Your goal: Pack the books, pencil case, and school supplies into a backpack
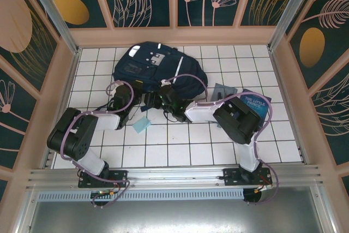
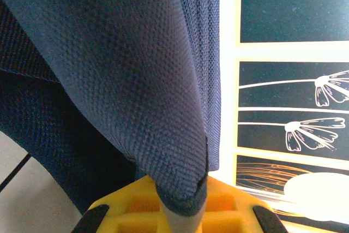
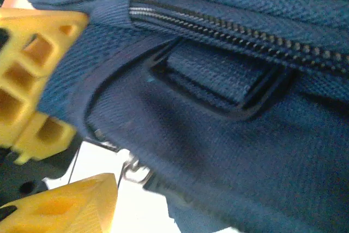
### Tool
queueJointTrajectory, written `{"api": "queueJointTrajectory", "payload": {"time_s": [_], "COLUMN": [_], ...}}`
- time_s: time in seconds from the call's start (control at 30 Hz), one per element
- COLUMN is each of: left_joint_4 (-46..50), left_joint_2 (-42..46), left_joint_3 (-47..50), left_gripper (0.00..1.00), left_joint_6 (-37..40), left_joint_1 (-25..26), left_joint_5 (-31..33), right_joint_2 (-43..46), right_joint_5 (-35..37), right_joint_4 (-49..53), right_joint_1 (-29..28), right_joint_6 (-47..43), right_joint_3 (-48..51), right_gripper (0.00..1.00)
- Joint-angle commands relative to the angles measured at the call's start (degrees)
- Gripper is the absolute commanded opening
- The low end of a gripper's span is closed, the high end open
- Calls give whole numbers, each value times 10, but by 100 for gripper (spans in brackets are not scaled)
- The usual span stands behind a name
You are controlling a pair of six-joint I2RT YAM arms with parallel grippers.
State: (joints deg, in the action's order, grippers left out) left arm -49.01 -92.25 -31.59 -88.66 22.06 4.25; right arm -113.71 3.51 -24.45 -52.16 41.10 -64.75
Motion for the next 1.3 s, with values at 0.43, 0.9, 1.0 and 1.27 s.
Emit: {"api": "queueJointTrajectory", "payload": {"time_s": [0.43,0.9,1.0,1.27], "left_joint_4": [-33,-52,-64,-84], "left_joint_2": [20,-10,-27,-51], "left_joint_3": [-10,4,1,-19], "left_gripper": [0,0,0,0], "left_joint_6": [-32,49,61,79], "left_joint_1": [9,-10,-30,-62], "left_joint_5": [-5,20,9,-36], "right_joint_2": [2,52,59,77], "right_joint_5": [0,-105,-114,-87], "right_joint_4": [-62,103,174,232], "right_joint_1": [30,50,53,62], "right_joint_6": [-66,-163,-176,-200], "right_joint_3": [-8,-16,-23,-6], "right_gripper": [5,0,0,0]}}
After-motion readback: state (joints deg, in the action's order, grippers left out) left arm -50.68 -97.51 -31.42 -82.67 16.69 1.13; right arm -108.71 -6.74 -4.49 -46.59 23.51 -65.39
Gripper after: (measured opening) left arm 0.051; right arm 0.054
